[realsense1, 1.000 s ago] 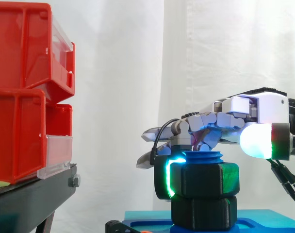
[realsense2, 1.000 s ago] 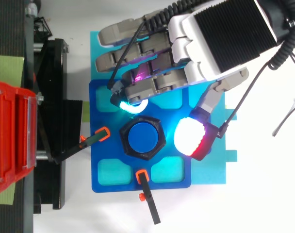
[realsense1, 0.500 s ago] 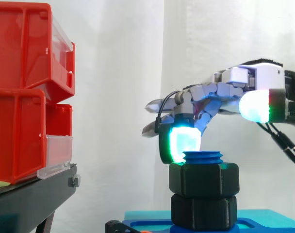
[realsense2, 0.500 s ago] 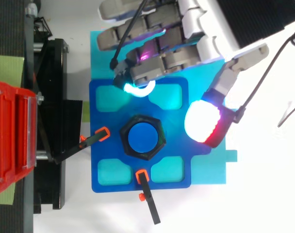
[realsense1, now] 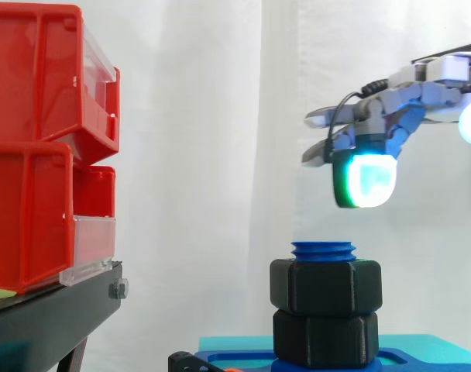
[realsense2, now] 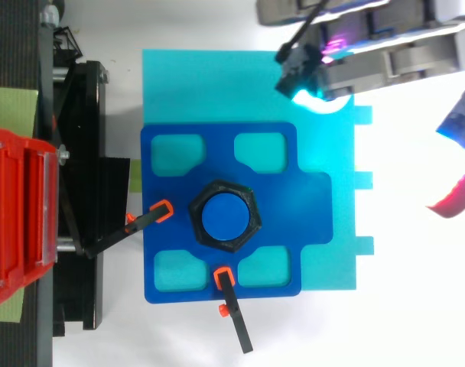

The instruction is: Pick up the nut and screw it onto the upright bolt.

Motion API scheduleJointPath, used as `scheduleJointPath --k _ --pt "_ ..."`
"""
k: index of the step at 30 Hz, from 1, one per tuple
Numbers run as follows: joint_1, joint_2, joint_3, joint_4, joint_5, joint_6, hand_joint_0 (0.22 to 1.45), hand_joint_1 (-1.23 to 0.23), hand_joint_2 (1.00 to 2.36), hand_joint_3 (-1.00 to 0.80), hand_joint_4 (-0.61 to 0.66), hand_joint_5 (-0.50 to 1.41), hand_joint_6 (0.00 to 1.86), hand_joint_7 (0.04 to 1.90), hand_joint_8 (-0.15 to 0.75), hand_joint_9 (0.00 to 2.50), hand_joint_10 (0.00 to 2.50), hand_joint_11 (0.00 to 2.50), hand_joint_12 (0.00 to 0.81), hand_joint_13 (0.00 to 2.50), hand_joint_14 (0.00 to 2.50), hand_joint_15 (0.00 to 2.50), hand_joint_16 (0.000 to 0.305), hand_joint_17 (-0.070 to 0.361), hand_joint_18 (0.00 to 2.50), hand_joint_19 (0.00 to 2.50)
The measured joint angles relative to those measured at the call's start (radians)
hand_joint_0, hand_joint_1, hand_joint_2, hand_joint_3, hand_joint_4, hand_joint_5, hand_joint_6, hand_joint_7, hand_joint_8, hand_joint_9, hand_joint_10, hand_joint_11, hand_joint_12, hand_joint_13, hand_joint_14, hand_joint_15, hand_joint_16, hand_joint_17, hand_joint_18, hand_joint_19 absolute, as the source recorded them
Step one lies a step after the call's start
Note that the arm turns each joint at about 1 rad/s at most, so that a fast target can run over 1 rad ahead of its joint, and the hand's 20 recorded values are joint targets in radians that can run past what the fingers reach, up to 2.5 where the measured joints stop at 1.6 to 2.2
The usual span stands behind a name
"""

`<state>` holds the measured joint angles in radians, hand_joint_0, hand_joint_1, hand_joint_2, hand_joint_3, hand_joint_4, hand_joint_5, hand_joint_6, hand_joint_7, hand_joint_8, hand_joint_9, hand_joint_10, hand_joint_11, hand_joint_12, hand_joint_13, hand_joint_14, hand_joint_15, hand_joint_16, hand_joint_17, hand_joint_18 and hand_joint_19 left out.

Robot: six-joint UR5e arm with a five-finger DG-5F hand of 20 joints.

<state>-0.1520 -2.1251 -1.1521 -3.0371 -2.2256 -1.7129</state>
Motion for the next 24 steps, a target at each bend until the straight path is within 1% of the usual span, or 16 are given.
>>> scheduleJointPath --k 2,5,6,9,10,11,13,15,17,18,20,22,24 --pt "0.003 0.035 -0.041 -0.001 0.024 -0.009 0.48 -0.14 1.0 -0.5 0.22 -0.04 0.51 1.17 0.27 0.84 0.0 0.0 0.323 0.47 0.0 0.0 0.041 0.092 0.13 0.0" --pt "0.009 0.099 -0.116 0.0 0.077 -0.023 0.48 -0.14 1.0 -0.5 0.23 -0.04 0.51 1.17 0.266 0.82 0.0 0.0 0.326 0.44 0.0 0.0 0.041 0.092 0.11 0.0" --pt "0.011 0.122 -0.147 0.002 0.096 -0.026 0.48 -0.14 1.0 -0.5 0.23 -0.04 0.5 1.17 0.265 0.82 0.0 0.0 0.327 0.44 0.0 0.0 0.041 0.092 0.1 0.0" --pt "0.015 0.164 -0.209 0.009 0.13 -0.026 0.48 -0.16 1.0 -0.5 0.23 -0.05 0.5 1.16 0.26 0.8 0.0 0.0 0.329 0.43 0.0 0.0 0.042 0.094 0.08 0.0" --pt "0.016 0.173 -0.219 0.01 0.136 -0.025 0.48 -0.16 1.0 -0.5 0.22 -0.07 0.5 1.13 0.262 0.79 0.0 0.0 0.33 0.42 0.0 0.0 0.042 0.094 0.07 0.0" --pt "0.017 0.18 -0.227 0.008 0.14 -0.023 0.48 -0.16 1.0 -0.5 0.21 -0.07 0.5 1.12 0.258 0.77 0.0 0.0 0.332 0.41 0.0 0.0 0.042 0.094 0.06 0.0" --pt "0.018 0.193 -0.236 -0.008 0.146 -0.018 0.48 -0.17 1.0 -0.5 0.2 -0.11 0.5 1.01 0.254 0.73 0.0 0.0 0.333 0.39 0.0 0.0 0.042 0.095 0.04 0.0" --pt "0.018 0.203 -0.24 -0.037 0.149 -0.014 0.49 -0.19 1.0 -0.5 0.19 -0.13 0.5 0.95 0.245 0.69 0.0 0.0 0.334 0.37 0.0 0.0 0.042 0.095 0.02 0.0" --pt "0.018 0.208 -0.241 -0.062 0.153 -0.012 0.49 -0.21 1.0 -0.5 0.15 -0.16 0.5 0.85 0.228 0.62 0.0 0.0 0.339 0.31 0.0 0.0 0.042 0.095 0.0 0.0" --pt "0.018 0.21 -0.241 -0.073 0.156 -0.011 0.49 -0.21 1.0 -0.5 0.15 -0.17 0.5 0.83 0.231 0.59 0.0 0.0 0.342 0.3 0.0 0.0 0.042 0.095 0.0 0.0" --pt "0.018 0.212 -0.242 -0.084 0.159 -0.004 0.5 -0.24 1.0 -0.5 0.12 -0.19 0.5 0.74 0.223 0.5 0.0 0.0 0.348 0.22 0.0 0.0 0.043 0.097 0.0 0.0" --pt "0.019 0.212 -0.242 -0.089 0.162 0.013 0.5 -0.25 1.0 -0.5 0.12 -0.2 0.5 0.7 0.221 0.48 0.0 0.0 0.352 0.19 0.0 0.0 0.044 0.099 0.0 0.0" --pt "0.019 0.212 -0.242 -0.091 0.168 0.045 0.5 -0.25 1.0 -0.5 0.11 -0.2 0.5 0.67 0.219 0.47 0.0 0.0 0.352 0.19 0.0 0.0 0.044 0.099 0.0 0.0"
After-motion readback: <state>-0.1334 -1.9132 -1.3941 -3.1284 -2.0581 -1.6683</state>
